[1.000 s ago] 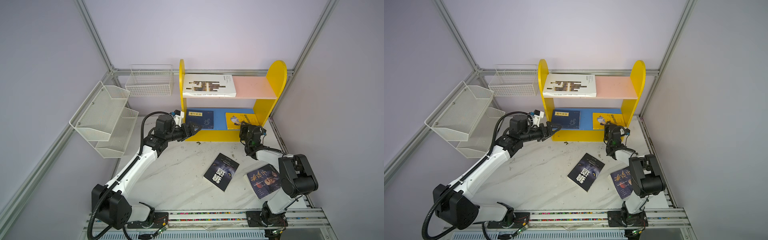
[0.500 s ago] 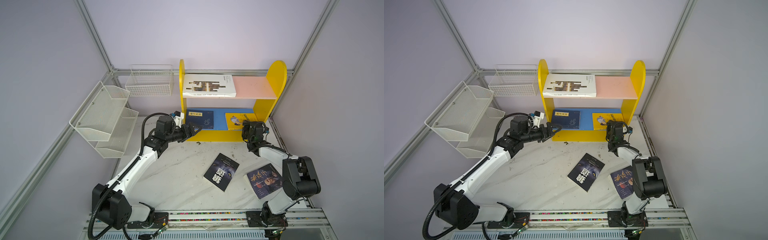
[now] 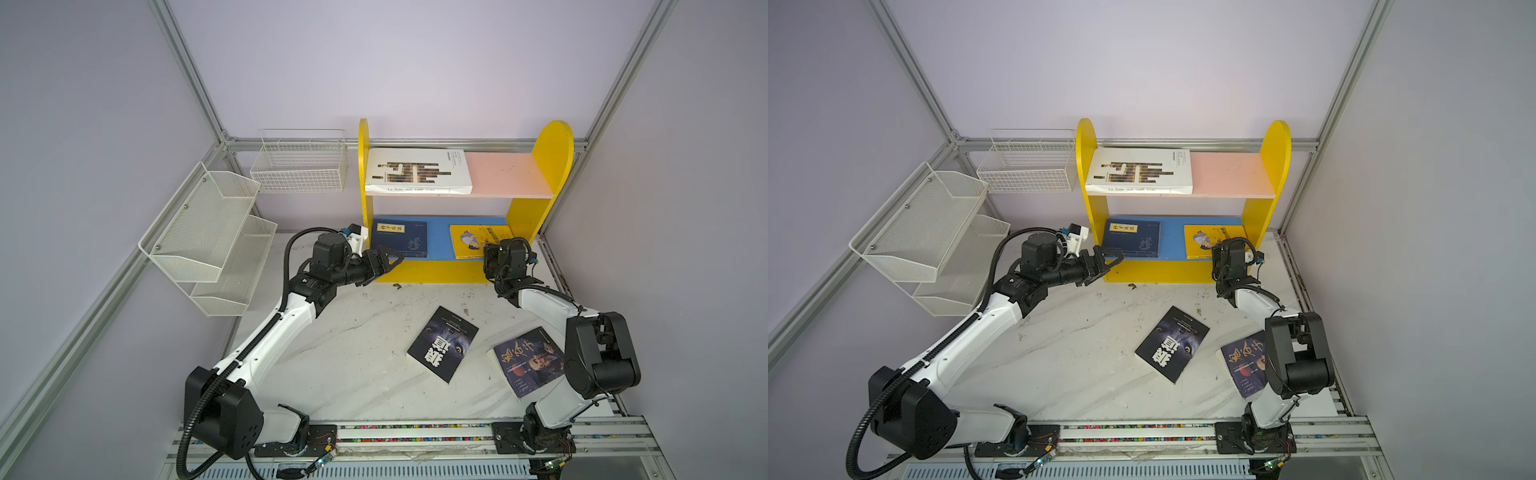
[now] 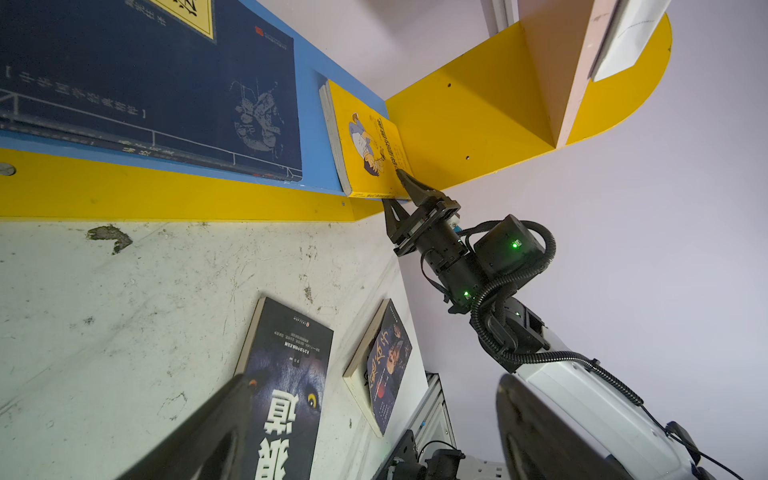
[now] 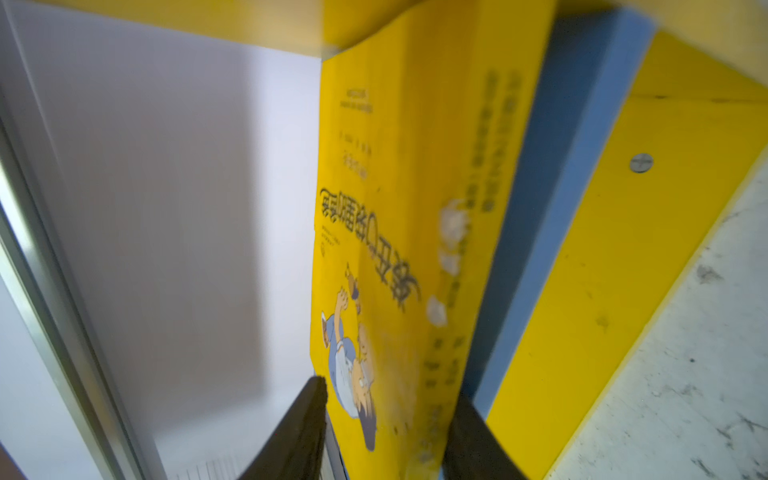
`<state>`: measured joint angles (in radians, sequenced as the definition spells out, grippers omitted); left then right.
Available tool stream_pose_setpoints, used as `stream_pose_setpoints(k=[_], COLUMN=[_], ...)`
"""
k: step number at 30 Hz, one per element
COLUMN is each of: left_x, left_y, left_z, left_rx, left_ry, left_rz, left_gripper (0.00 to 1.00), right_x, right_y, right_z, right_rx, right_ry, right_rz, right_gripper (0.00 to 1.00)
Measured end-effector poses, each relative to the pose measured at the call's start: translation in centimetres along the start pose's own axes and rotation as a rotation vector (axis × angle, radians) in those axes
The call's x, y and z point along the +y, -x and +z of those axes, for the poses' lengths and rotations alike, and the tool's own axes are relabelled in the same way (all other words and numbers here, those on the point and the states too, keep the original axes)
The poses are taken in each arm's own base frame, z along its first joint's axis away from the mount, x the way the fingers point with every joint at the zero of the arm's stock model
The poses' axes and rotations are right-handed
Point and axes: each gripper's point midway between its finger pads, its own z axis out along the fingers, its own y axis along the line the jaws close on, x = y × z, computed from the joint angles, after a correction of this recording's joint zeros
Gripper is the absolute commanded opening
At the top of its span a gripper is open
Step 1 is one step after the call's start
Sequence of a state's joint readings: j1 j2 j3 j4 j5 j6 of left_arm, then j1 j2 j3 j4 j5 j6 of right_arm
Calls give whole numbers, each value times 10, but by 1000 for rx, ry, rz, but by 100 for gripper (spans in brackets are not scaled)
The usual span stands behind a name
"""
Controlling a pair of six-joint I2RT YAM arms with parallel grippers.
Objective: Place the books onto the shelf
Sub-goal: 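Push the yellow book upright against the blue tier with the right gripper, then open the right gripper and move both grippers down to the dark wolf-eye book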
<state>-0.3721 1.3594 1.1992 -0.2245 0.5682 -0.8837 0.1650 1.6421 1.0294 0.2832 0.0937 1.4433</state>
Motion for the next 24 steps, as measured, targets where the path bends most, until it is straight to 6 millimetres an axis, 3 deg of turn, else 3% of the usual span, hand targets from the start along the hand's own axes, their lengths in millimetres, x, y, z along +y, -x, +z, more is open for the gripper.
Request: stream_pose_setpoints(k=[5,12,17,21,24], left_x=[1,6,18,28,38], left_y=[0,-2,-10,-27,-53], left_z=[0,1,1,1,7], left_rx=[0,-2,5,30,84], left_ry=[1,15,43,68,103], left_rz=[-14,-26,-39,-26,-6], left_gripper=[91,91,93,96,99], right_x=[-1,-44,-33,-33,-47], right_y=[6,27,41,32,14], right_z=[-9,-43,-61,-64,-67], right_rx=[-23,-115,-127,-46,74], right_ry=[-16,-168,-148,-175,-223], right_rz=[15,3,-34,-164,-307], right_gripper=[59,62,62,62,63])
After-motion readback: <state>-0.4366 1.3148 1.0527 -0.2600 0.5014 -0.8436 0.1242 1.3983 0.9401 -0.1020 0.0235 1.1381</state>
